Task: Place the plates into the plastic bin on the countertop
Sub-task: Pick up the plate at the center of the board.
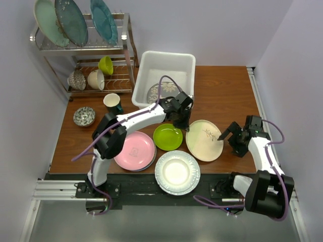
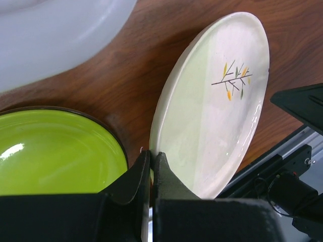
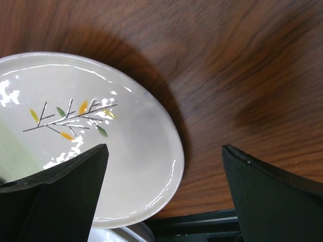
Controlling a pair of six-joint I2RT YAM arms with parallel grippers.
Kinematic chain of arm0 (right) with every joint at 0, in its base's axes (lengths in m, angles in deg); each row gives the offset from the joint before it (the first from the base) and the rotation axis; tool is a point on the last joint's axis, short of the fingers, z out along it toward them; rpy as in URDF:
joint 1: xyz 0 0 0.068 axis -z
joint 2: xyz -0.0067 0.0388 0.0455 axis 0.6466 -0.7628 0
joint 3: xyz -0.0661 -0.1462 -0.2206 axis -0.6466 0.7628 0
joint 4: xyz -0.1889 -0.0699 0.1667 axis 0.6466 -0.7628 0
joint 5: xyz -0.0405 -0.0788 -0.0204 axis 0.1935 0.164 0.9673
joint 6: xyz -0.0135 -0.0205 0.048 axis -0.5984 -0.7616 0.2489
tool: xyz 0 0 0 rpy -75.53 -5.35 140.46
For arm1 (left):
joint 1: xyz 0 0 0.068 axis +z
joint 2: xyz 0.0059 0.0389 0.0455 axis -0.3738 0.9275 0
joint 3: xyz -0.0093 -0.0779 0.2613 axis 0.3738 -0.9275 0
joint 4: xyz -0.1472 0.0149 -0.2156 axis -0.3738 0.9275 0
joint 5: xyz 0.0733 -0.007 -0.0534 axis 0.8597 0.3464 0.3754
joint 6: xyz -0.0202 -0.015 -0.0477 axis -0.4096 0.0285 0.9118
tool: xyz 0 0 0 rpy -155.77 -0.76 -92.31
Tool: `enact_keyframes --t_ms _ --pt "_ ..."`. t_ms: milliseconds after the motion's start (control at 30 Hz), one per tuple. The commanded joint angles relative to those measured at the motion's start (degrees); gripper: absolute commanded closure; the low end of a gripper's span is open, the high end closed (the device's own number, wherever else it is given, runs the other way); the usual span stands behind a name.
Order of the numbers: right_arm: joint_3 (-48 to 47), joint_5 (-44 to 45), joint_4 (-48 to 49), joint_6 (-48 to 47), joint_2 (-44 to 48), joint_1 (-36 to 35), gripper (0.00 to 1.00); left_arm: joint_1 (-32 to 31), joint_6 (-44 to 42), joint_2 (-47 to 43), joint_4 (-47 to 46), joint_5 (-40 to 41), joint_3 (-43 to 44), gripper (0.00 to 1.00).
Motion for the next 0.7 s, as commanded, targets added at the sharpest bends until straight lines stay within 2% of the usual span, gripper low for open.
enact_keyframes --t_ms 0,667 --pt "0.64 -1.30 2.29 -1.28 -0.25 -0.16 0.01 -0.59 2.66 -5.89 -3.37 -4.38 -0.44 1.00" --pt "6.00 -10.69 13.45 -4.19 -2.54 -0.16 0.05 -1.29 6.26 -15.30 -5.29 -5.08 -11.16 1.00"
